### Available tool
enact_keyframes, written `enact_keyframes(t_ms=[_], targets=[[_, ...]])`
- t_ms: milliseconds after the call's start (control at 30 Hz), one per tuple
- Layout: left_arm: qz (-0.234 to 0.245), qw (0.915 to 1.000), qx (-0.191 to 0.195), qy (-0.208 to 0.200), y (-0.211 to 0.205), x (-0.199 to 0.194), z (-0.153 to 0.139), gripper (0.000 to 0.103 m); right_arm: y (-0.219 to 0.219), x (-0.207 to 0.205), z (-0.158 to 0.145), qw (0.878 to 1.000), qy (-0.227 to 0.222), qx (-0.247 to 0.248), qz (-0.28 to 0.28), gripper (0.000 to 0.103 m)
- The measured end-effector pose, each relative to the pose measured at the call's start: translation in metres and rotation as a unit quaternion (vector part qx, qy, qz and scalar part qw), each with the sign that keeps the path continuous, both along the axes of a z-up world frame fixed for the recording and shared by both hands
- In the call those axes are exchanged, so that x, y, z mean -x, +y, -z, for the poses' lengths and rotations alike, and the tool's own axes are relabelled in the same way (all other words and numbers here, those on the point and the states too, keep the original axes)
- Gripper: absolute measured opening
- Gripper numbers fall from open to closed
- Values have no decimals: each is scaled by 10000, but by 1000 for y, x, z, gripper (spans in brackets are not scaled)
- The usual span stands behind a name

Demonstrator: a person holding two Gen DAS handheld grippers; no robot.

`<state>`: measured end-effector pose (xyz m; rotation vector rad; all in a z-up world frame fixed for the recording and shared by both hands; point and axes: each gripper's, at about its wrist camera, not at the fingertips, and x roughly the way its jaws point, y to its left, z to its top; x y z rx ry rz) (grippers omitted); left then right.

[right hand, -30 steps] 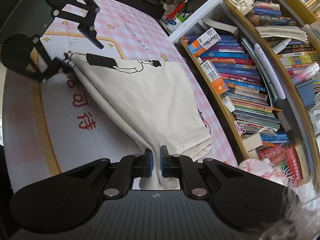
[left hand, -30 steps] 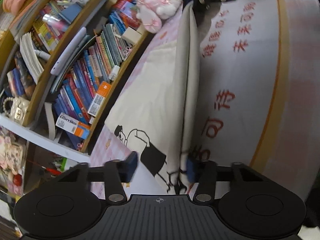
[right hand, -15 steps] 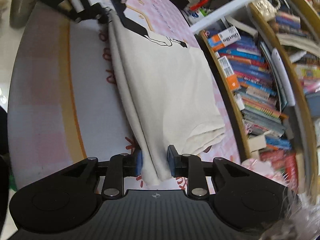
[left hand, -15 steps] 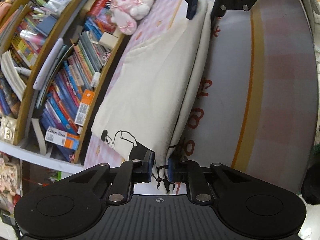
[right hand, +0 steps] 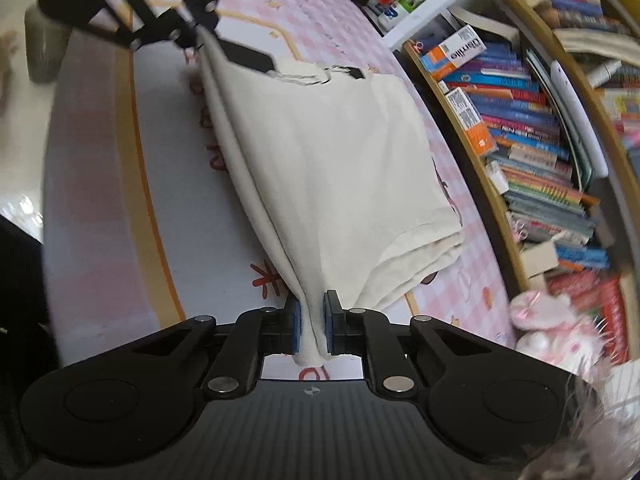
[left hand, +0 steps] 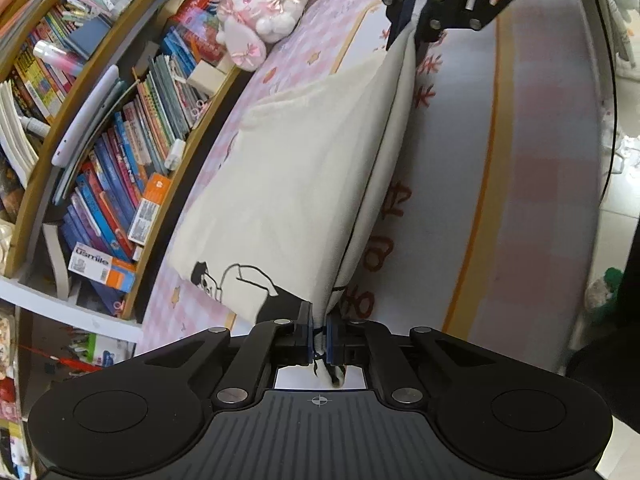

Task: Fold clothes
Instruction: 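Lift the gripped shirt end with both tools and fold it over the shirt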

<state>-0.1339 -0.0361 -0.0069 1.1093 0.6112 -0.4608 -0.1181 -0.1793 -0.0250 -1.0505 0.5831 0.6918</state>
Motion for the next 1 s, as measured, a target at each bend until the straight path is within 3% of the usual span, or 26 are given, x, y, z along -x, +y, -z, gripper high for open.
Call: enact_keyframes(t_ms=[133,267,533,700,867,1000], targets=[[155,9997,92,134,-1,16,-21,6,-9,13,-21,9996,245,-130,-113,10],[359,9983,220,404,-2,34,-46,6,-21,21,-48,9960,780,-425,-40,10],[586,9936,318,907,-4,49,-76,6,-34,25,-87,9787,1814,-942,204,10],[592,9953,433,636,0,33,-99,6,-37,13,-116,9749,1838,-1227,269,10],[454,9963,687,228,4,0,-122,7,-39,-12,-145,9753,1561,-1525,350,9],[335,9943,992,189,9,-28,-131,7,-38,-38,-156,9747,1375,-1701,466,9]])
